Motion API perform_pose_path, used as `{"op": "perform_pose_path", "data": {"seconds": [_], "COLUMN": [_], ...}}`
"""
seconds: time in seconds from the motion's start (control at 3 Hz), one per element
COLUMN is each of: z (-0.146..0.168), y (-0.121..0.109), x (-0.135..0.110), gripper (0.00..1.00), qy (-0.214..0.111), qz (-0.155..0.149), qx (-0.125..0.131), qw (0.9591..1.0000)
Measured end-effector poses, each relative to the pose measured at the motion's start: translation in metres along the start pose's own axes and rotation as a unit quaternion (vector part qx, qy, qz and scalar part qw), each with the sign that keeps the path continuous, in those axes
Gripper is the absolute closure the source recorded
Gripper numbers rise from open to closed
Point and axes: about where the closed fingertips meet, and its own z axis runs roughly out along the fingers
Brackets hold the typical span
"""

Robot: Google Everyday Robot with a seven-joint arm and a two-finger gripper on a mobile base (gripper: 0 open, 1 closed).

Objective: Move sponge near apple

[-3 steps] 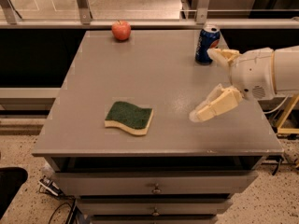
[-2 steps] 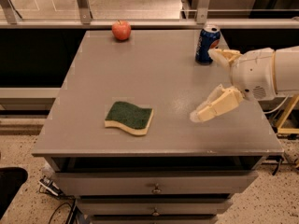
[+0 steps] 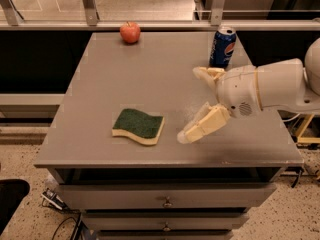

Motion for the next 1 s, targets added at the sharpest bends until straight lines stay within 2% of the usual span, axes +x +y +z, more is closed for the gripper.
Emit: {"op": "perform_pose_path", "data": {"seconds": [0.33,1.0], "z": [0.031,0.083], "y": [0.016,0.027], "x": [0.001,0.025], "gripper": [0.0,0.0], "qy": [-0.016,-0.035], "qz": [0.006,0.021], "qx": [-0.029,-0.034], "qw": [0.9994,0.9986]}}
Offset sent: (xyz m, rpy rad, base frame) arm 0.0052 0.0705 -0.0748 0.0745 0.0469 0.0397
